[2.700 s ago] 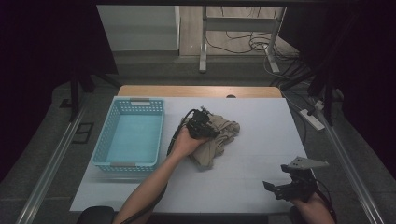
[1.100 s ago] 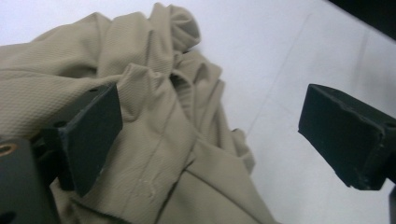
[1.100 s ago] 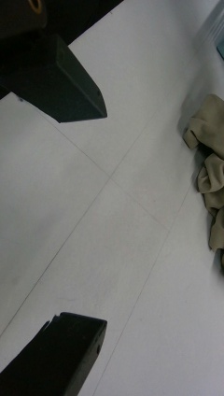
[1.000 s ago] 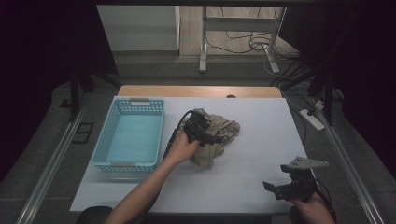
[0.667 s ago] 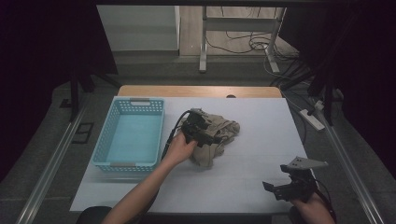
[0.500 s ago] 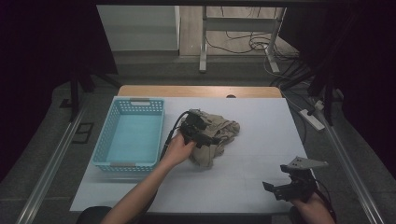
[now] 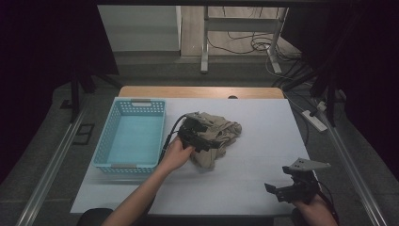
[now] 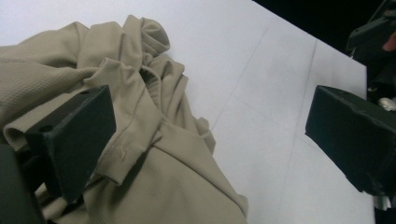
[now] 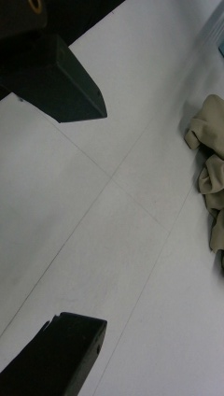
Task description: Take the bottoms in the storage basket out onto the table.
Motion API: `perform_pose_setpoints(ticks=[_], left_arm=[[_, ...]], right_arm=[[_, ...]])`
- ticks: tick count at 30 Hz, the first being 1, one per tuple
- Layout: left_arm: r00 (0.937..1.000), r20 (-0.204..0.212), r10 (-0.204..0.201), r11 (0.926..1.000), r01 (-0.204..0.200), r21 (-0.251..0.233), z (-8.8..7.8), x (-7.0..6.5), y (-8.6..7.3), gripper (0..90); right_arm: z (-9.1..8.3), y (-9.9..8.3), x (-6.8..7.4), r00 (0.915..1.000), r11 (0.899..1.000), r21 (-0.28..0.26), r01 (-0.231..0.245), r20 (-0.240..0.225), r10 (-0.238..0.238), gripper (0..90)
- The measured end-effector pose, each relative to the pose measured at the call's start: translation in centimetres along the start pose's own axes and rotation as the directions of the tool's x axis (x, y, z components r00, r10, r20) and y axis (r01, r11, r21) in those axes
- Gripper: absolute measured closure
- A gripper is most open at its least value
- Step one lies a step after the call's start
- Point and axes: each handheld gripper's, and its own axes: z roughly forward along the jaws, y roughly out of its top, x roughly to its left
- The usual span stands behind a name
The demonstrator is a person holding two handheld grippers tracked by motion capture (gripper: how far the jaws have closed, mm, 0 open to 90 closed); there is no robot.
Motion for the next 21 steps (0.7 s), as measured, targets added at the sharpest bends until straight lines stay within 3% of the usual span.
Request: perform_pose_setpoints(ticks=[8,16,21], left_arm=[[0.9999,0.003,-0.010,0.9999,0.010,-0.003,-0.5,-0.2,-0.5,2.0],[0.9987,0.014,-0.048,0.9985,0.049,-0.027,-1.2,-0.5,-0.7,2.0],[0.9989,0.011,-0.047,0.9987,0.047,-0.019,-1.4,-0.7,-0.8,2.1]], right_arm=[[-0.1,0.0,0.0,1.0000,1.000,-0.010,0.000,0.002,0.000,1.9],[-0.3,-0.1,0.0,1.0000,1.000,-0.025,-0.008,0.005,0.008,1.9],[-0.3,-0.1,0.0,1.0000,1.000,-0.031,-0.004,0.008,0.004,1.9]])
